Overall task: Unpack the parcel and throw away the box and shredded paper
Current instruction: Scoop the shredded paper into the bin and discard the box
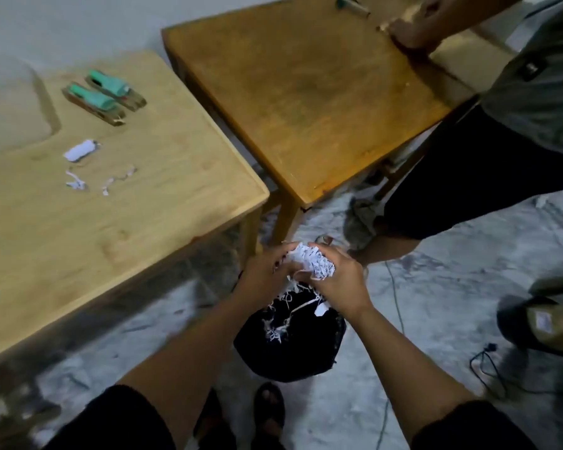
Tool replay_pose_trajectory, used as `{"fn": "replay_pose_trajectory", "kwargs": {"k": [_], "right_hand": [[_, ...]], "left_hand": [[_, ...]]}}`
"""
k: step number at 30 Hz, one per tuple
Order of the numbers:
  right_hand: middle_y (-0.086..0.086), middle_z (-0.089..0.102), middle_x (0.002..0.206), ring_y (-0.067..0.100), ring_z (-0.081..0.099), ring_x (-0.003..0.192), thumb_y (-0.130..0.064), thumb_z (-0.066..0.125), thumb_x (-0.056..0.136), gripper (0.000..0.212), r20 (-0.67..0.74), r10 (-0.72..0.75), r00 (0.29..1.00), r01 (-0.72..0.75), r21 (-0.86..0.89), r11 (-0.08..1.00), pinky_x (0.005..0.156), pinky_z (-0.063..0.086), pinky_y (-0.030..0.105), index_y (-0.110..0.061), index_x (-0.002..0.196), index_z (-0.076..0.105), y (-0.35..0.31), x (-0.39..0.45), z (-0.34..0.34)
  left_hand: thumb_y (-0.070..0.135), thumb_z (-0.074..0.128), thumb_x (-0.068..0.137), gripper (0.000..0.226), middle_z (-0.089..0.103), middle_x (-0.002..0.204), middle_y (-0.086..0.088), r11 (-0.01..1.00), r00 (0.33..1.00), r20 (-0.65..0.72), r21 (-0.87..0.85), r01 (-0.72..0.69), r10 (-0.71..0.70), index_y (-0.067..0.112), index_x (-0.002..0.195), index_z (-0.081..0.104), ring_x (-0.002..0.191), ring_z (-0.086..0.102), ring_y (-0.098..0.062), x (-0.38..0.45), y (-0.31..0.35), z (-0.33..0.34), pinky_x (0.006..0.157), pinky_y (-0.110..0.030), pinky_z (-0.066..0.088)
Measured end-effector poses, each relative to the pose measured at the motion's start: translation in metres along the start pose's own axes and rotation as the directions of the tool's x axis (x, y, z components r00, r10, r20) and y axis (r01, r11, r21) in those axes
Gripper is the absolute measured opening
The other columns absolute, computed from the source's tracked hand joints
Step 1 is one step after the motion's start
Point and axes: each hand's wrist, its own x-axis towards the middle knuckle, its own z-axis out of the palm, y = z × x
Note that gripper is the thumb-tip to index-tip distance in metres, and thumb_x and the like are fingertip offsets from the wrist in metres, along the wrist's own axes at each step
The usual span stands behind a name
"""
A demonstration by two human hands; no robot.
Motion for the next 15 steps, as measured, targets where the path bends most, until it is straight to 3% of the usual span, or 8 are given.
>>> {"fn": "replay_pose_trajectory", "kwargs": {"k": [3,6,8,10,15], "right_hand": [[0.007,0.064,0.115,0.019,0.061,0.104,-0.023,0.085,0.062,0.061,0.053,0.084,0.995,-0.082,-0.036,0.996,0.085,0.039,0.014,-0.017,0.118,0.062,0.061,-0.002,0.030],[0.008,0.053,0.133,0.023,0.050,0.122,-0.030,0.081,0.068,0.073,0.149,0.177,0.973,-0.159,-0.128,0.979,0.100,0.039,0.023,-0.018,0.133,0.050,0.106,-0.001,0.047],[0.008,0.040,0.144,0.025,0.042,0.130,-0.038,0.077,0.072,0.086,0.258,0.238,0.936,-0.193,-0.187,0.963,0.106,0.037,0.031,-0.019,0.143,0.033,0.123,0.001,0.051],[0.008,0.029,0.150,0.025,0.038,0.133,-0.041,0.070,0.078,0.087,0.313,0.279,0.908,-0.201,-0.259,0.945,0.106,0.036,0.030,-0.019,0.147,0.021,0.131,0.003,0.053],[0.012,0.023,0.154,0.028,0.026,0.140,-0.031,0.058,0.089,0.073,0.369,0.323,0.872,-0.139,-0.445,0.884,0.112,0.028,0.033,-0.012,0.147,0.019,0.121,0.004,0.044]], "left_hand": [[0.021,0.051,0.094,0.032,0.063,0.115,-0.003,0.998,0.998,0.030,0.033,0.056,-0.057,0.020,0.125,0.057,0.107,0.059,-0.018,0.008,-0.046,0.045,0.084,-0.017,0.041],[0.012,0.046,0.096,0.040,0.051,0.136,-0.014,0.987,0.992,0.107,0.155,0.051,-0.068,0.009,0.135,0.044,0.123,0.050,-0.027,0.015,-0.073,0.075,0.088,-0.007,0.033],[0.018,0.044,0.097,0.048,0.037,0.148,-0.012,0.966,0.983,0.164,0.254,0.044,-0.088,0.010,0.142,0.032,0.134,0.038,-0.026,0.022,-0.086,0.089,0.102,-0.017,0.027],[0.022,0.043,0.097,0.052,0.031,0.151,-0.011,0.933,0.977,0.175,0.355,0.054,-0.123,0.010,0.145,0.027,0.138,0.032,-0.025,0.026,-0.089,0.096,0.109,-0.026,0.023],[0.028,0.039,0.097,0.056,0.031,0.150,-0.014,0.769,0.967,0.180,0.638,0.025,-0.181,0.006,0.146,0.021,0.138,0.028,-0.028,0.031,-0.069,0.097,0.112,-0.035,0.025]]}}
